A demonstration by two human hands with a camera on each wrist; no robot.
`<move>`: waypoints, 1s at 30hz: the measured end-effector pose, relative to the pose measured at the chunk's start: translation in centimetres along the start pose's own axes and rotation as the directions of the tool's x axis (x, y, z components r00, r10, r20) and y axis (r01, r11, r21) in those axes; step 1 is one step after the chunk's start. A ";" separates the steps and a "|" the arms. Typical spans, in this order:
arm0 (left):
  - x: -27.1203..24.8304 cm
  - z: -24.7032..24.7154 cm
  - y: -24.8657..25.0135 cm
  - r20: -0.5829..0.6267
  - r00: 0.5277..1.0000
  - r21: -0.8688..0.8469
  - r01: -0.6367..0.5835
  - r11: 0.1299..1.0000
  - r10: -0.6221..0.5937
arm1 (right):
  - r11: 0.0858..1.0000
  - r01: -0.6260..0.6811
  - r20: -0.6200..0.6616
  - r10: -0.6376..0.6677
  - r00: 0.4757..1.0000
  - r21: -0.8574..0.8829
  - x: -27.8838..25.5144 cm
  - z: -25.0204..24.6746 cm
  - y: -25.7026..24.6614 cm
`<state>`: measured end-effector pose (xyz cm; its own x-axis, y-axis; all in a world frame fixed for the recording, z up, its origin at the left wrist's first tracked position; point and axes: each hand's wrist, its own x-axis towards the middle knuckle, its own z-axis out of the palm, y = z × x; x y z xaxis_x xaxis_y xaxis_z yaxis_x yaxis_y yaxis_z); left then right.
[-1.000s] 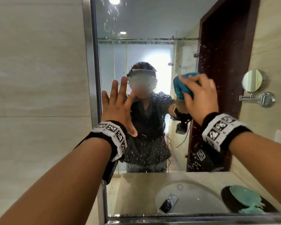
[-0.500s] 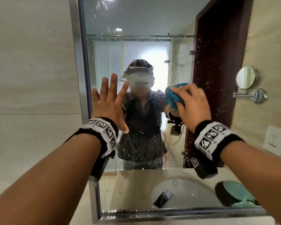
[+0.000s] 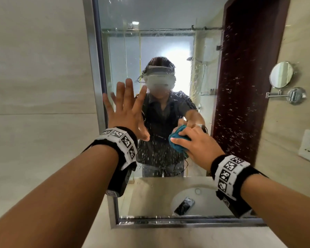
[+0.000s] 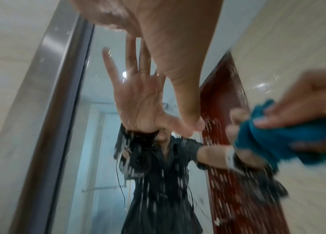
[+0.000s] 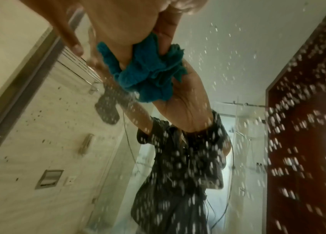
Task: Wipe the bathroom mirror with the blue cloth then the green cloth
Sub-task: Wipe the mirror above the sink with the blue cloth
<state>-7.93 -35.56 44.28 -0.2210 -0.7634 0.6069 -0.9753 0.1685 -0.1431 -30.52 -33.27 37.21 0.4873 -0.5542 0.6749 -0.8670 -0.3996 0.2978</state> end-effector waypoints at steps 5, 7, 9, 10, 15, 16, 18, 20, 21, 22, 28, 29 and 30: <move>-4.9 4.6 -0.2 0.114 0.993 0.001 -0.031 1.000 0.031 | 0.968 -0.202 -0.192 0.228 0.954 0.146 4.2 -2.4 0.0; -5.4 5.7 -0.2 0.143 0.989 -0.020 -0.030 0.999 0.033 | 0.956 -0.238 -0.217 0.273 0.937 0.171 6.2 -2.7 -0.8; -5.3 6.4 0.0 0.125 0.992 -0.047 -0.027 0.999 0.032 | 0.959 -0.218 -0.254 0.260 0.931 0.183 7.2 -1.9 -2.0; -5.2 6.8 0.0 0.104 0.994 -0.050 -0.022 0.998 0.027 | 0.970 -0.175 -0.277 0.218 0.936 0.170 7.1 -1.1 -2.9; -4.8 8.0 -0.1 0.051 0.999 -0.043 -0.012 0.999 0.015 | 0.987 0.073 -0.132 -0.054 0.990 0.142 2.4 4.4 -5.1; -4.7 8.0 -0.1 0.051 0.999 -0.043 -0.014 0.999 0.016 | 0.989 0.046 -0.073 -0.035 0.997 0.142 1.4 4.9 -5.1; -4.7 8.0 0.0 0.051 0.999 -0.039 -0.012 0.999 0.014 | 0.994 0.045 -0.046 -0.040 0.998 0.102 0.6 4.9 -4.8; -4.8 8.0 0.1 0.049 0.999 -0.030 -0.011 1.000 0.012 | 0.996 0.083 -0.096 -0.080 0.992 0.031 1.2 3.7 -4.5; -4.9 8.1 0.1 0.047 0.999 -0.030 -0.010 0.999 0.011 | 0.996 0.085 -0.150 -0.083 0.985 0.009 1.8 3.1 -4.2; -4.9 8.1 0.1 0.046 0.999 -0.033 -0.010 0.999 0.011 | 0.999 0.052 -0.204 -0.047 0.978 0.017 2.6 2.2 -4.0; -4.8 8.6 -0.1 0.025 1.000 0.003 -0.018 1.000 0.018 | 0.979 -0.100 -0.254 0.144 0.956 0.178 4.0 2.3 -4.2; -4.8 8.7 -0.1 0.018 1.000 0.012 -0.020 1.000 0.020 | 0.977 -0.072 -0.185 0.110 0.977 0.202 3.2 3.3 -4.7; -4.8 8.7 -0.1 0.015 1.000 0.016 -0.022 1.000 0.022 | 0.979 -0.026 -0.106 0.048 0.993 0.201 2.0 4.4 -5.0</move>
<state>-6.69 -37.37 34.56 -0.2422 -0.7690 0.5916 -0.9699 0.1757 -0.1686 -24.74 -35.58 34.12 0.4309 -0.4927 0.7561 -0.8408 -0.5233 0.1382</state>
